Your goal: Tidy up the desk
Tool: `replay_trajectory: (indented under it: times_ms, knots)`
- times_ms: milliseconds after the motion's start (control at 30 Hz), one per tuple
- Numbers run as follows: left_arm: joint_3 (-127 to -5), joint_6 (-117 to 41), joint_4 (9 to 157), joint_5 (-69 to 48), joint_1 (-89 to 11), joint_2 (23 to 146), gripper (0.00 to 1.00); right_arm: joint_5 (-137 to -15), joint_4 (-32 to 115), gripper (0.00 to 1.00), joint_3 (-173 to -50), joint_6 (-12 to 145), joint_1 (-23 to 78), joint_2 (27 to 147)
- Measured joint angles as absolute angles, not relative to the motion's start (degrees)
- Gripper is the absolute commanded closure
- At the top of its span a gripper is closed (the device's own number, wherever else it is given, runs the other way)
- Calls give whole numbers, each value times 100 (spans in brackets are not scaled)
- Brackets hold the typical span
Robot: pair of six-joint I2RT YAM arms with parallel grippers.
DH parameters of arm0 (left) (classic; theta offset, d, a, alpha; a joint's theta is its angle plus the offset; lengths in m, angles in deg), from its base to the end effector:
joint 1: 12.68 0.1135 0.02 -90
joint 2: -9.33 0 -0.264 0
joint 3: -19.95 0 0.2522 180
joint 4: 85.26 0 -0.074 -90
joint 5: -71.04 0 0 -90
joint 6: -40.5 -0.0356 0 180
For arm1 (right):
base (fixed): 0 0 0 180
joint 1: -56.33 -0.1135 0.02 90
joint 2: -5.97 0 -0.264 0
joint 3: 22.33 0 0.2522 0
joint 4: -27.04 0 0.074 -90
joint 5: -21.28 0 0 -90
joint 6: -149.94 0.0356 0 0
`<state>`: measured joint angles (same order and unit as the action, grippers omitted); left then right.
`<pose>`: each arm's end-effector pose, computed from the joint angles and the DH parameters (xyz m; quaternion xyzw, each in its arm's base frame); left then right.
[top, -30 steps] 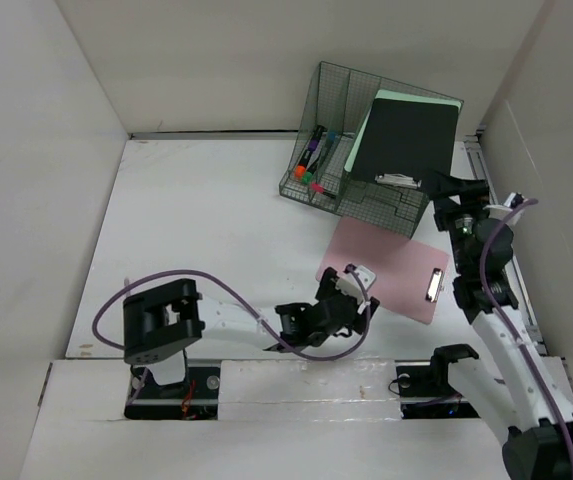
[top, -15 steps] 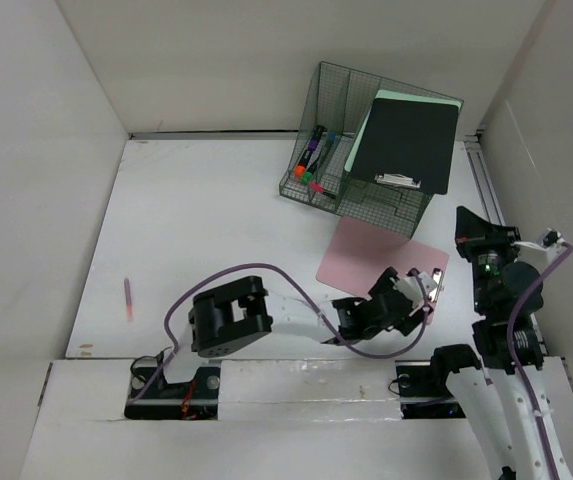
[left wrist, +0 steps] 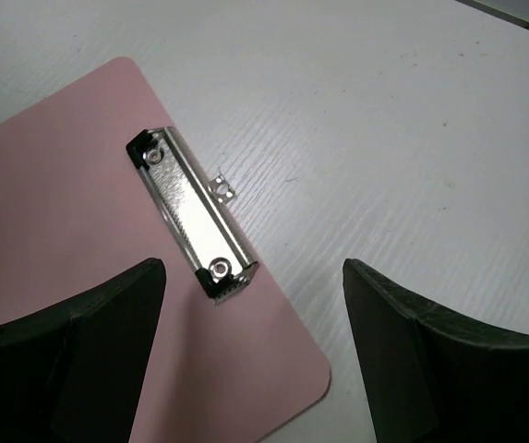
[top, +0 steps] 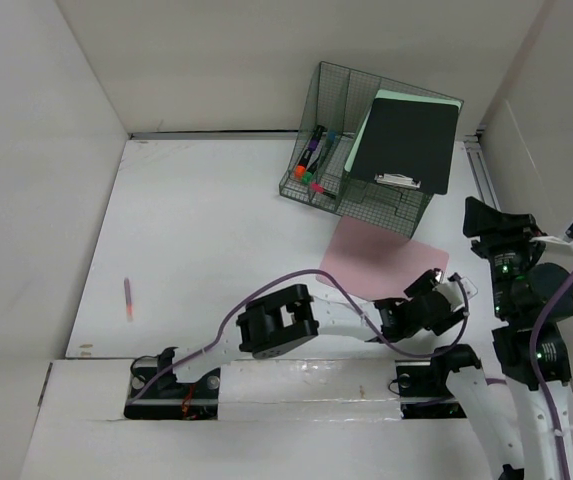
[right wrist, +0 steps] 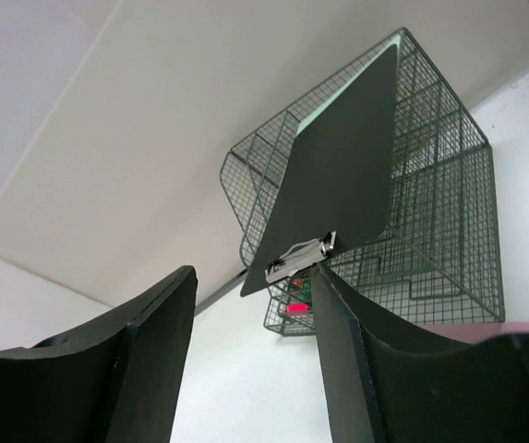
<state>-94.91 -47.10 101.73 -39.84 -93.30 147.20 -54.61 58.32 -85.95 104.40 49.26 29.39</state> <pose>0.1023 -0.5416 0.1624 0.4109 0.6783 -0.2838 0.5390 0.0781 0.0009 0.3980 0.2952 0.5811 0.2559 0.7139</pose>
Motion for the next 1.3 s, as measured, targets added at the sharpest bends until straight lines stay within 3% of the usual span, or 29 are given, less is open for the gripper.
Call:
replay_trajectory:
  times_ms: [167,267,500,667,967,1300]
  knots:
    - [-10188,-4791,9939,-3873,-9321,15229,30,-5629,6028,42,-8877,10211,4926,2919]
    - [-10260,-4710,9792,-3628,-9271,15297,42,-5704,6094,42,-8967,10108,4926,2889]
    - [-10496,-4227,9441,-2627,-8766,15321,84,-5826,6140,42,-8995,10016,4926,2849]
    - [-9803,-3862,9969,-2116,-8493,15036,99,-5879,6133,42,-8995,10016,4926,2851]
    - [-7462,-3478,10400,-2076,-8572,13555,100,-6025,5987,42,-8954,10034,4926,2891]
    - [-4933,-3060,10693,-3099,-8591,11839,100,-6462,5661,42,-8615,10150,4926,3149]
